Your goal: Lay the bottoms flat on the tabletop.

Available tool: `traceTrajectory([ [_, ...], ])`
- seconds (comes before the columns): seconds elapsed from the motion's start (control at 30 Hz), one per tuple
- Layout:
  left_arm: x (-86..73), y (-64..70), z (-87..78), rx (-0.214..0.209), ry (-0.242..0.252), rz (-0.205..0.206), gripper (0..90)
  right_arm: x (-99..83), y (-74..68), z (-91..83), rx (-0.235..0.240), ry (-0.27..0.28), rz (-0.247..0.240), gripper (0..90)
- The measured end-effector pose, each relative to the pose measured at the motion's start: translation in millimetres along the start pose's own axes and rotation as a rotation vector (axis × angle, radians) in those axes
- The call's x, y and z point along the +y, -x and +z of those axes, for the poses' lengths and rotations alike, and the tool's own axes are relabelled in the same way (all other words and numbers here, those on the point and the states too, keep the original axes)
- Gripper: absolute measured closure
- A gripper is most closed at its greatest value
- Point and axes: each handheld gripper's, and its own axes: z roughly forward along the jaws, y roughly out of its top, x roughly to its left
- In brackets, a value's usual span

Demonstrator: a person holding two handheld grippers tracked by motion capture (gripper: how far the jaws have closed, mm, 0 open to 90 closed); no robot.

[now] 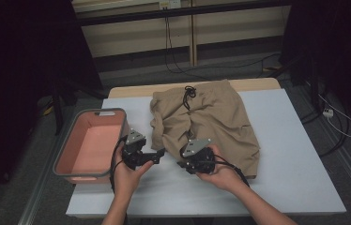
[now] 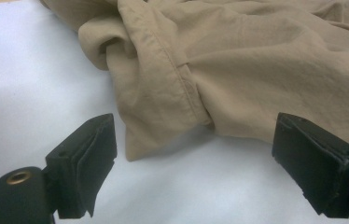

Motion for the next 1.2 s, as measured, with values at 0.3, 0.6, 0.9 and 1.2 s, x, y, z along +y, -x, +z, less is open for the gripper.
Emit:
traceTrajectory([
  [0.3,0.1,-1.1,0.3,-0.001,-0.004,-0.001,15.2,5.8,9.9,-23.9,0.022,0.088,0.031,88.6],
  [0.6,0.1,2.1,6.5,-0.016,-0.007,0.015,24.5,13.3,25.7,-52.6,-0.003,0.195,0.095,88.7],
  [0.9,2.3,5.3,22.9,-0.037,-0.022,0.067,53.6,9.8,34.9,-55.4,-0.018,0.205,0.118,88.7],
  [1.2,8.0,0.1,15.0,-0.053,-0.018,0.088,84.0,3.1,44.2,-58.7,-0.05,0.215,0.16,88.9],
])
